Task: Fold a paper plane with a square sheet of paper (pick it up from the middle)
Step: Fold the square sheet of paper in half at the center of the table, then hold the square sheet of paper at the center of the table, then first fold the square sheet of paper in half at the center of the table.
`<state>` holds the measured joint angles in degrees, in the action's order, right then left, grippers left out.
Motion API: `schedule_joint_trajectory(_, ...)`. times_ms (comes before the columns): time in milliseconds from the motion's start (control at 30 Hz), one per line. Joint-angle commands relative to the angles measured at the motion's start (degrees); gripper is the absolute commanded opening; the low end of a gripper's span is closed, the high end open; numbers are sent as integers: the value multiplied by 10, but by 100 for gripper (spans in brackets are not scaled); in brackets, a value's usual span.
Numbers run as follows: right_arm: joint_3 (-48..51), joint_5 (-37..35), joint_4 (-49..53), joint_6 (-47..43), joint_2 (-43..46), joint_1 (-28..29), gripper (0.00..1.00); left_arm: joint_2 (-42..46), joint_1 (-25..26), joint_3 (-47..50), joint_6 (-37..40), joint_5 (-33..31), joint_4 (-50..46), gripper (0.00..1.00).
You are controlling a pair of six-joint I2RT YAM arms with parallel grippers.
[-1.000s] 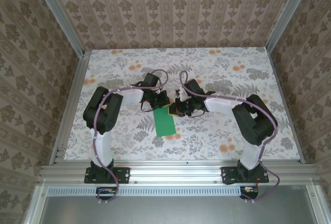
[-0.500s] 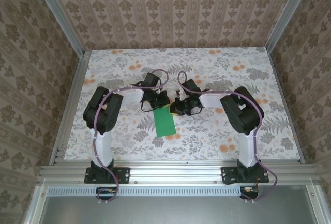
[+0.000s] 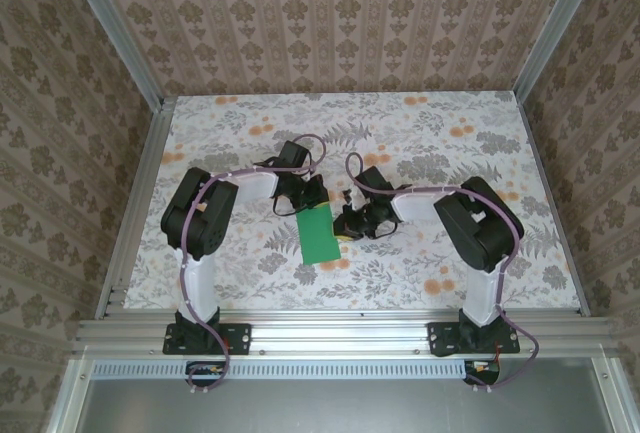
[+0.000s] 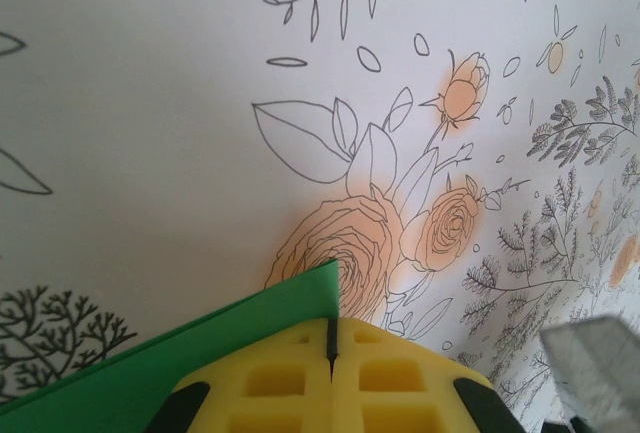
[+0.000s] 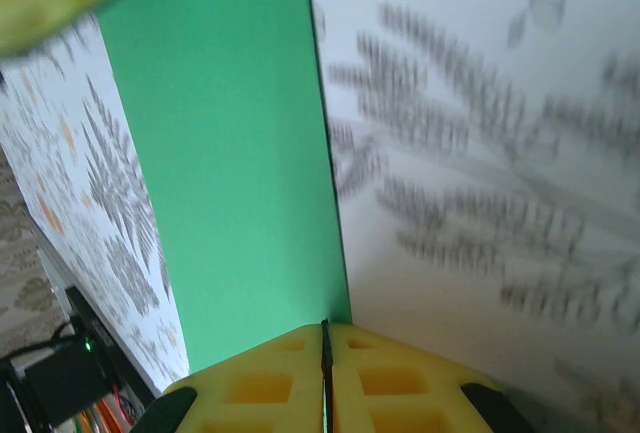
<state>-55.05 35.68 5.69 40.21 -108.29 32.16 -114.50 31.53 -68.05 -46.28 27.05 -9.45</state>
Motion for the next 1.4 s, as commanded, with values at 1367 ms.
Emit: schedule_joint_trajectory(1367, 9, -25, 48, 29, 6, 24, 11, -21, 19, -26, 18, -37, -30, 7)
